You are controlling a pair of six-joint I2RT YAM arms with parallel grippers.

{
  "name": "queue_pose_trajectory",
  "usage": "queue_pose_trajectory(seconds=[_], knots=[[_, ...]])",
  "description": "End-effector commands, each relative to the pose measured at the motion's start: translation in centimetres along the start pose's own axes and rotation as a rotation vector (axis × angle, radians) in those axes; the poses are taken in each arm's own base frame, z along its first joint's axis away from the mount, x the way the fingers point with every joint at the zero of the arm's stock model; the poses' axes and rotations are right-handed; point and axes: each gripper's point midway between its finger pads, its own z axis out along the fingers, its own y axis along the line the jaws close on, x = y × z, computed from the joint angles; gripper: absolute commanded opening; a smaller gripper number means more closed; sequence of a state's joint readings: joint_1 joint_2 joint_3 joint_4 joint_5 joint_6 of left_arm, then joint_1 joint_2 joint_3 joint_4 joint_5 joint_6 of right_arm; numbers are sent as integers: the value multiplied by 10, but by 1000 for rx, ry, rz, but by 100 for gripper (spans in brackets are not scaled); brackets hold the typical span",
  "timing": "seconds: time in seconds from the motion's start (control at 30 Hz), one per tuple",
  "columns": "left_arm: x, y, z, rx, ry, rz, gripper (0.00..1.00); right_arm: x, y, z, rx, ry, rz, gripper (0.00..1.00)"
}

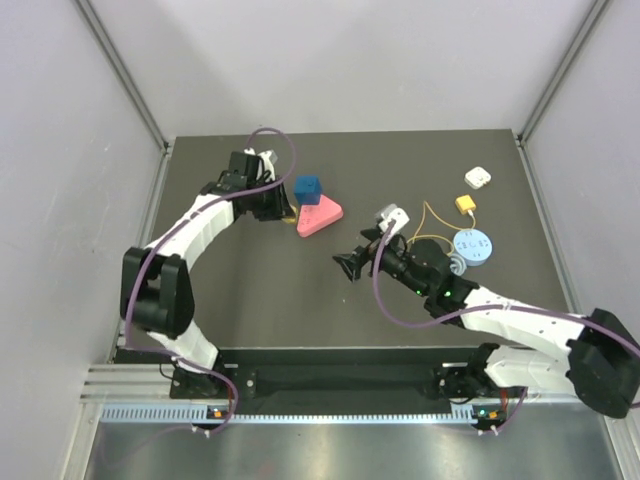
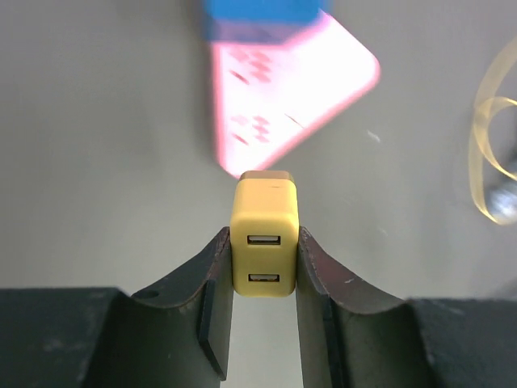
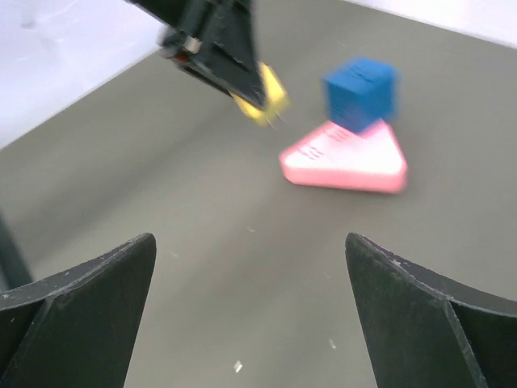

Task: Insert the plug

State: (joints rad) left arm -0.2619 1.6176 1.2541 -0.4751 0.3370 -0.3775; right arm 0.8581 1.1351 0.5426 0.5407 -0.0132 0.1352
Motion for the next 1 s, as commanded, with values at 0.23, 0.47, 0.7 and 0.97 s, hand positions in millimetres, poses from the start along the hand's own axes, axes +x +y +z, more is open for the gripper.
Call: queue_pose_trajectory(seconds=[0.23,0.47,0.7,0.97], knots=[[-49,-6,41,-115,-122,147,0,6,-84,-58,364,-7,158,100],[-25,-10,69,-154,-70,175,0,-1,-100,-70,405,-17,161,100],[-21,2,76,-230,-27,149,0,-7,-106,-79,424,-31,153,100],[-15,0,79,-216,5,138,0,-5,-108,-79,423,-28,167,99]])
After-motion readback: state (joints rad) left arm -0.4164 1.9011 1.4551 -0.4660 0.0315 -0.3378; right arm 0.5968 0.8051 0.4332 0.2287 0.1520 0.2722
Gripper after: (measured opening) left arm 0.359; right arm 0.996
